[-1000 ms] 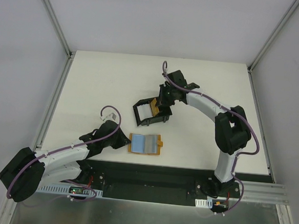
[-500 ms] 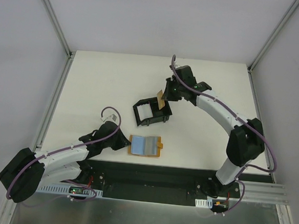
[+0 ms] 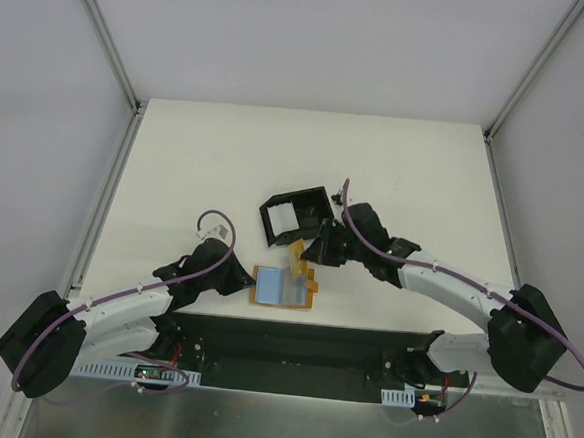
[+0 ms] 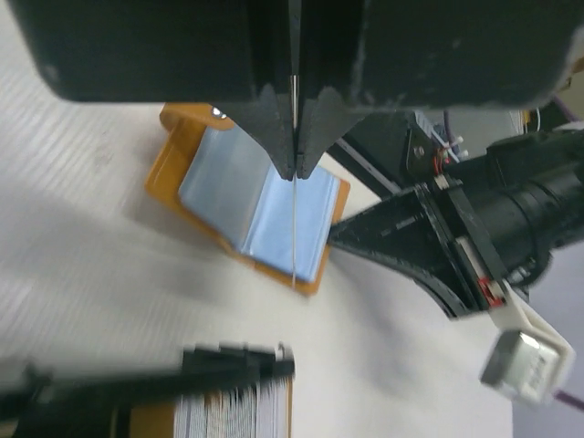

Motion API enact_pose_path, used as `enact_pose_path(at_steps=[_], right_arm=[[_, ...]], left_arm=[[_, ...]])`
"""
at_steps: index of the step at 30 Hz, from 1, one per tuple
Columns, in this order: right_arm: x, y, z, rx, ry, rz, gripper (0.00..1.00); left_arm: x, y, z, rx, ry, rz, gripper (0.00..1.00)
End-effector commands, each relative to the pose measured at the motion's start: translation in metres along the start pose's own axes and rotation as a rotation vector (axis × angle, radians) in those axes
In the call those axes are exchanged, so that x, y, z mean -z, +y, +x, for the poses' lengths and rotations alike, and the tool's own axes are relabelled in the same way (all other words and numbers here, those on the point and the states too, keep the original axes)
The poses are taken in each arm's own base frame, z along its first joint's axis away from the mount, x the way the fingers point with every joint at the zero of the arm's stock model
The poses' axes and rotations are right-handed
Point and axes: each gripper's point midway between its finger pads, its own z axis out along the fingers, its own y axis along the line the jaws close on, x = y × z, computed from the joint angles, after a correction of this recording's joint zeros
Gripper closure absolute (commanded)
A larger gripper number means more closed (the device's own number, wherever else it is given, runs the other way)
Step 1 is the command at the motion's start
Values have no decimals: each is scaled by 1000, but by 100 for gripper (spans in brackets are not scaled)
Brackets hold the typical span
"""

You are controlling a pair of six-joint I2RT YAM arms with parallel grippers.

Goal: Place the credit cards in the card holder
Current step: Insert the credit card into the card holder.

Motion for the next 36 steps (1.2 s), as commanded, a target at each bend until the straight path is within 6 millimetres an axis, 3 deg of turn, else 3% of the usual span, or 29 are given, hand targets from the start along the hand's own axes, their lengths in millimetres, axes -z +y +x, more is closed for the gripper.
enact_pose_path(at_steps=[1,9,21,32,36], right_arm=[[-2,32,10,-109,-105,-128,100],[-24,6,56,-220,-88,-88,100],[-45,-15,81,-301,-52,-59,100],[-47,-24,99,-322,-18,-32,100],[-42,-26,95,-312,-43,-19,100]], left_arm=[[0,2,0,20,-5,7,100],[1,7,2,72,-14,5,100],[1,12,3,103,-26,2,100],[0,14,2,106,-32,-3,100],[0,15,2,106,-32,-7,100]])
